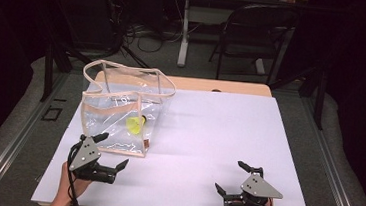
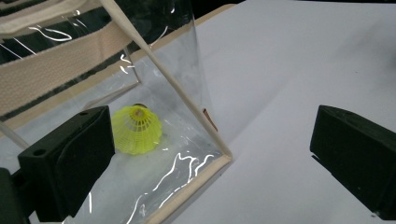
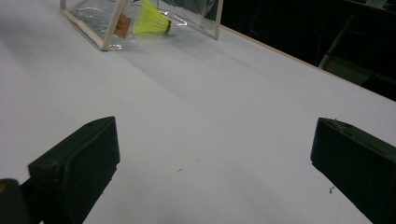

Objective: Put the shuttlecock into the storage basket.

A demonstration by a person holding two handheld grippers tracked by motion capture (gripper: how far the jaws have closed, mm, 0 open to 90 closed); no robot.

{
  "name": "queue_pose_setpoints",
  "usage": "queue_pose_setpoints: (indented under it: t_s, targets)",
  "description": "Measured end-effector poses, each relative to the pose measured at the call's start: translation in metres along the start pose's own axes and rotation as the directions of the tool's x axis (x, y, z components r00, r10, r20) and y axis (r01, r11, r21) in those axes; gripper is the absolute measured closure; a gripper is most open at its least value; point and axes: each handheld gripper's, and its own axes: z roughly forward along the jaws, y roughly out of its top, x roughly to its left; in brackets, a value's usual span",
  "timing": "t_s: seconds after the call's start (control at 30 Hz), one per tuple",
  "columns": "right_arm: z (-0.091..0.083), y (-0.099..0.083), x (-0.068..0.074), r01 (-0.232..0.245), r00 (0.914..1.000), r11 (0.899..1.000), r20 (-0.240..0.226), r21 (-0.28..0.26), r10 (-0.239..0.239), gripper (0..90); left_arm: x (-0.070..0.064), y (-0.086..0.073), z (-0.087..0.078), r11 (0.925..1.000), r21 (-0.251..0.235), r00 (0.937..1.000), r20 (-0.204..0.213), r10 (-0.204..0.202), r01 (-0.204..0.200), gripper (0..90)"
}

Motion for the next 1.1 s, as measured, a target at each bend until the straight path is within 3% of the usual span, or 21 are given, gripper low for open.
queue_pose_setpoints:
  t_s: [0.37,1.1]
  targets:
    - [0.0,0.0,0.0,0.001,1.0,1.0,0.0,-0.001,-0.001,0.9,-0.007,-0.019,0.004,1.0,0.008,1.0,0.003,-0.003,0.003,0.0]
    - [0.001,0.0,0.0,0.0,1.0,1.0,-0.004,0.0,0.0,0.9,-0.012,-0.06,0.014,0.9978,0.012,0.9978,0.017,-0.065,0.064,0.0]
